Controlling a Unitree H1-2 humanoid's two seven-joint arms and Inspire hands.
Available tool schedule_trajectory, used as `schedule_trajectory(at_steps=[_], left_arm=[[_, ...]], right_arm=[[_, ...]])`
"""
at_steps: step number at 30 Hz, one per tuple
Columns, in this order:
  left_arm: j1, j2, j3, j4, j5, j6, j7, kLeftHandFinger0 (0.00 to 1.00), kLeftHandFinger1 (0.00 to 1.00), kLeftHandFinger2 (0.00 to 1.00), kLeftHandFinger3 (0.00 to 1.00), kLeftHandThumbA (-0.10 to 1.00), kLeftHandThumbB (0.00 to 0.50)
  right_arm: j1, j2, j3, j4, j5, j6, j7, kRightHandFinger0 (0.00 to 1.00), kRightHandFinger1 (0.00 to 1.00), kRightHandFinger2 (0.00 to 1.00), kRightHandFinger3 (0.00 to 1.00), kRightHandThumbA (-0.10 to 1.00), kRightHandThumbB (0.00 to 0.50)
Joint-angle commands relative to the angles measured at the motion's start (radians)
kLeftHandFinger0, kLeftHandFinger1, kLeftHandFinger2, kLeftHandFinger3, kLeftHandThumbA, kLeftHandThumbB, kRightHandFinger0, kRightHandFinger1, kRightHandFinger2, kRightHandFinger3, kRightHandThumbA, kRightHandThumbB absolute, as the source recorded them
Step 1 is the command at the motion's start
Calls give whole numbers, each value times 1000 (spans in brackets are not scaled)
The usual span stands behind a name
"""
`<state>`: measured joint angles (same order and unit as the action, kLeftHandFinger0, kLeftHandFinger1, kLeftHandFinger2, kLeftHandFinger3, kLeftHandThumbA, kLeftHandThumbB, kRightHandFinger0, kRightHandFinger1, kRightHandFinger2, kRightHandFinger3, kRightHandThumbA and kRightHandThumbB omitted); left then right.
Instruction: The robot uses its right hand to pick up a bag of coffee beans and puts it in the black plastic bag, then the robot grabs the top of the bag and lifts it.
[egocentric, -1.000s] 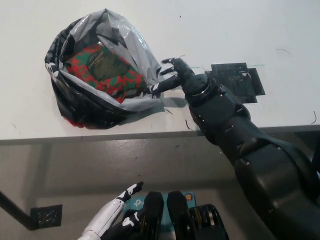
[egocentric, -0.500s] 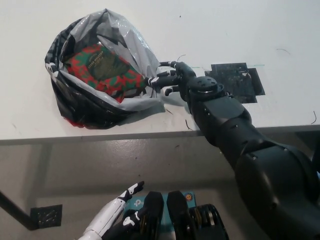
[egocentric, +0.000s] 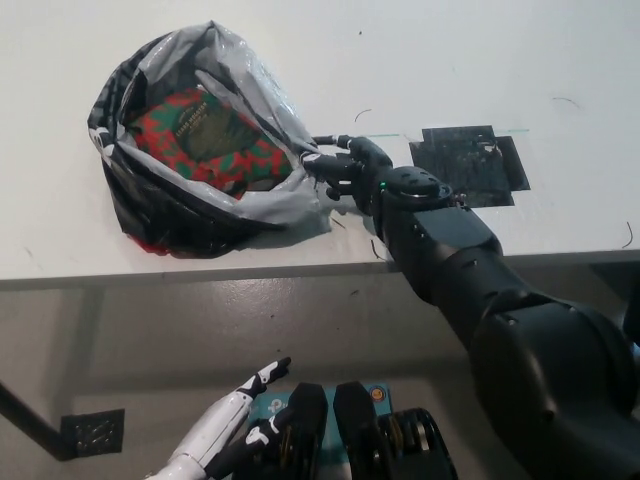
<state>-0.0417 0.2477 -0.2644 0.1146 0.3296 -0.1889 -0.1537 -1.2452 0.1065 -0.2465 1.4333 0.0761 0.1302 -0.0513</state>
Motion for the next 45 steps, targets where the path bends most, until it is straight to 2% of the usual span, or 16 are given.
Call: schedule_trajectory(at_steps=[1, 5, 6, 8, 9, 12, 18, 22, 23, 27, 29, 34, 35, 38, 39, 45], left_arm=[[-3, 14, -4, -18, 1, -33, -10, 1000, 1000, 1000, 1000, 1000, 207], [-9, 11, -3, -13, -11, -28, -19, 1000, 1000, 1000, 1000, 1000, 214], [-8, 12, -3, -14, -10, -28, -20, 1000, 1000, 1000, 1000, 1000, 211], [-4, 14, -4, -13, -7, -34, -18, 1000, 1000, 1000, 1000, 1000, 210], [3, 14, -4, -15, -3, -40, -16, 1000, 1000, 1000, 1000, 1000, 205], [-2, 15, -1, -16, -3, -28, -20, 1000, 1000, 1000, 1000, 1000, 224], [0, 16, 0, -27, 3, -17, -20, 1000, 1000, 1000, 1000, 1000, 209], [7, 13, 2, -22, -8, -10, -25, 1000, 1000, 1000, 1000, 1000, 221], [6, 12, 2, -19, -13, -9, -26, 1000, 1000, 1000, 1000, 994, 220], [9, 11, 2, -21, -1, -9, -18, 1000, 1000, 1000, 1000, 1000, 230], [9, 15, 0, -25, 4, -12, -21, 1000, 1000, 1000, 1000, 1000, 206], [-6, 17, -1, -27, 17, -5, -20, 1000, 994, 1000, 1000, 1000, 217], [-6, 15, -1, -21, 18, -12, -16, 995, 972, 1000, 1000, 1000, 202], [-11, 12, -4, -10, 18, -23, -14, 968, 947, 1000, 1000, 1000, 193], [-17, 13, -6, -4, 19, -31, -15, 972, 944, 997, 1000, 1000, 173], [-28, 10, -11, -3, 11, -14, -30, 986, 948, 988, 1000, 1000, 187]], right_arm=[[-59, 22, -41, -9, 74, -4, 16, 0, 247, 678, 998, -100, 177], [-65, 28, -76, -13, 111, -12, 5, 0, 237, 681, 1000, -100, 167], [-65, 30, -90, -14, 125, -15, 1, 0, 195, 639, 1000, -100, 168], [-63, 35, -119, -15, 151, -20, -7, 0, 215, 723, 1000, -100, 167], [-63, 39, -145, -15, 172, -21, -7, 0, 240, 810, 1000, -100, 151], [-83, 43, -214, -16, 234, -15, 10, 0, 233, 869, 1000, -100, 119], [-135, 53, -322, -23, 320, 5, 47, 0, 106, 728, 1000, -100, 98], [-197, 62, -419, -30, 407, 49, 67, 0, 37, 612, 1000, -100, 150], [-210, 64, -437, -31, 418, 52, 70, 0, 16, 587, 1000, -100, 148], [-270, 74, -493, -38, 463, 56, 53, 0, 22, 590, 1000, -100, 144], [-296, 73, -507, -40, 475, 66, 42, 0, 41, 621, 1000, -100, 125], [-366, 60, -522, -42, 492, 100, 14, 0, 3, 564, 1000, -100, 118], [-379, 58, -528, -44, 500, 101, 16, 0, 0, 583, 1000, -100, 94], [-400, 52, -537, -47, 519, 94, 19, 0, 18, 636, 1000, -100, 88], [-413, 48, -537, -49, 521, 85, 20, 0, 34, 656, 1000, -100, 89], [-451, 28, -544, -53, 545, 79, 20, 0, 87, 731, 1000, -100, 65]])
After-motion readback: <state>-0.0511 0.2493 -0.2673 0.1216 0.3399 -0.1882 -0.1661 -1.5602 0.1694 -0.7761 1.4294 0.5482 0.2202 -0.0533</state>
